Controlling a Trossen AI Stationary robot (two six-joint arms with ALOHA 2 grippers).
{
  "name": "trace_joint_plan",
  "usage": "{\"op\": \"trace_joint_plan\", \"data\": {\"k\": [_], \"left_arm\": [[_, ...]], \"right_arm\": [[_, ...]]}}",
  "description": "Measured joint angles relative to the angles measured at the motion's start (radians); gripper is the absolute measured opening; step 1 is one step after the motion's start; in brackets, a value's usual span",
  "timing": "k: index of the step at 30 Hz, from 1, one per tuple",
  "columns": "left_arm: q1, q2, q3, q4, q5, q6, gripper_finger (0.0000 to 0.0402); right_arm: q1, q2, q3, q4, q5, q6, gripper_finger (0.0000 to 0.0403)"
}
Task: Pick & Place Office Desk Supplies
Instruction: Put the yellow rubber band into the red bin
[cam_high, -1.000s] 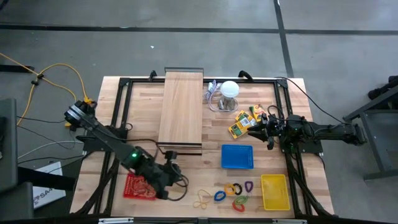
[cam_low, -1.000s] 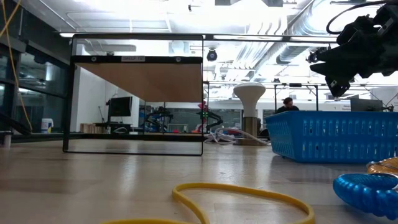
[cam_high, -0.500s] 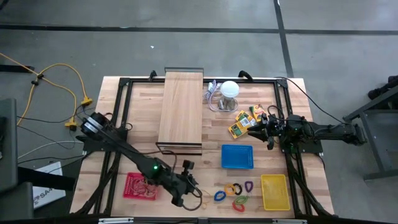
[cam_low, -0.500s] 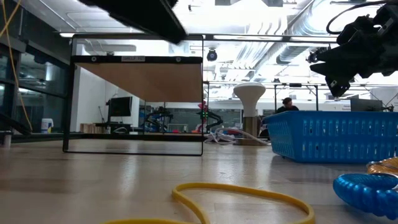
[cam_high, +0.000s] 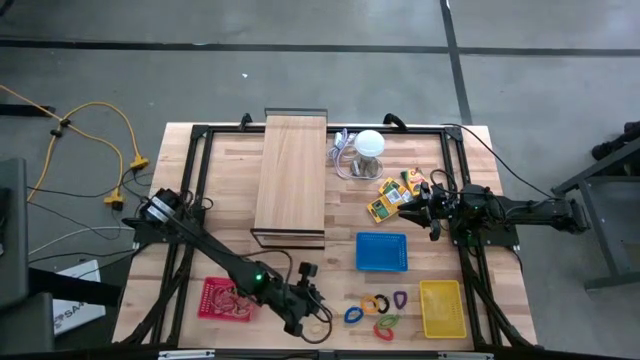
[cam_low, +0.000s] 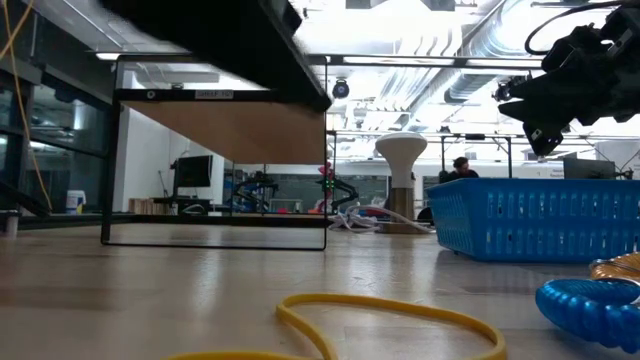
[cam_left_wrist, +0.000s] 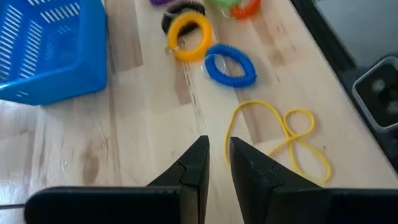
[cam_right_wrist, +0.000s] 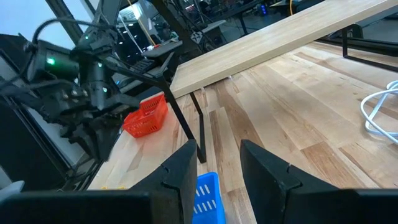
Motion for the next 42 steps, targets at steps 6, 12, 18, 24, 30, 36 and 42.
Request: {"op": "trace_joint_plan", "data": {"k": [6, 12, 18, 24, 30, 36, 42], "left_arm": [[0.0, 0.075, 0.063, 0.007, 0.039, 0.02, 0.0058], [0.0, 0.12, 0.079, -0.037, 0.067, 0.021, 0.0058], [0.0, 0.16, 0.084, -0.052, 0.097, 0.0, 0.0058], [0.0, 0.172, 0.082, -0.071, 0.124, 0.031, 0.0058], [-0.001, 0.172, 0.083, -0.075, 0.128, 0.071, 0.0058], [-0.003, 0.172, 0.083, -0.075, 0.129, 0.112, 0.0058], [-0.002, 0.172, 0.083, -0.076, 0.141, 0.14, 0.0058]], "right_arm": [[0.0, 0.007, 0.0, 0.0, 0.0, 0.0, 0.0111], [0.0, 0.033, 0.0, 0.001, -0.002, 0.0, 0.0111], [0.0, 0.055, 0.0, -0.001, -0.001, 0.0, 0.0111], [0.0, 0.076, 0.0, 0.001, -0.001, 0.0, 0.0111], [0.0, 0.082, 0.0, -0.001, -0.001, 0.0, 0.0111], [0.0, 0.082, 0.0, -0.001, 0.0, 0.0, 0.0111], [0.0, 0.082, 0.0, -0.001, -0.001, 0.0, 0.0111]]}}
